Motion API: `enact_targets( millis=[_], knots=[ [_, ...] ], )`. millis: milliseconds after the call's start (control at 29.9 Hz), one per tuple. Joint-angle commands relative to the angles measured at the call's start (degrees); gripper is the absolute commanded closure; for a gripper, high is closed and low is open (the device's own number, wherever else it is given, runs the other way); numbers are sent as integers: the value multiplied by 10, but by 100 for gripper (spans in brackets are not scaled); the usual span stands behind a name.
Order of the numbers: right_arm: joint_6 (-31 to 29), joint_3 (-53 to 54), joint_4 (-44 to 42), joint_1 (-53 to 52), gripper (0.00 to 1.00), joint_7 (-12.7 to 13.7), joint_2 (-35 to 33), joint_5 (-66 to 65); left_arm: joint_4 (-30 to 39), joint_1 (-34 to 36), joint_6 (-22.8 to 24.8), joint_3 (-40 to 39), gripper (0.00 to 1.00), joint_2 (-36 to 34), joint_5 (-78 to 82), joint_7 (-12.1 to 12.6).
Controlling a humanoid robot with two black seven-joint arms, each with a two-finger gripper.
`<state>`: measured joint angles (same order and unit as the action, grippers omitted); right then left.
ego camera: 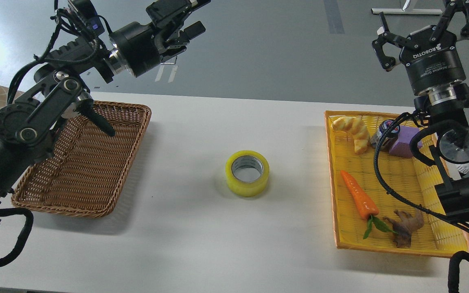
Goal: Place and transfer tape with both arms
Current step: 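Reach the left gripper over the basket toward the tape roll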
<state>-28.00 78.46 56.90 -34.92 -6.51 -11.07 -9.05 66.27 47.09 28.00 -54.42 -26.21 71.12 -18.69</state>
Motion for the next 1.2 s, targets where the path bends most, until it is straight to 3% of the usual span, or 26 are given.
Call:
enact_targets(
  millis=[0, 635, 769, 1170],
  knots=[
    [0, 0, 1, 4, 0, 0, -1, 0, 26, 1, 0, 14, 2, -16, 45, 0],
    [0, 4, 0, 4, 0, 0, -4, -1, 86, 18, 0, 138, 2, -49, 254, 5],
    [0, 5, 0, 4, 0, 0, -4, -1, 86, 17, 0, 157, 2, -42, 331, 47],
    [0, 4, -1, -4, 0, 1, -4, -3, 86, 16, 0, 258, 2, -19, 353, 160]
  ],
)
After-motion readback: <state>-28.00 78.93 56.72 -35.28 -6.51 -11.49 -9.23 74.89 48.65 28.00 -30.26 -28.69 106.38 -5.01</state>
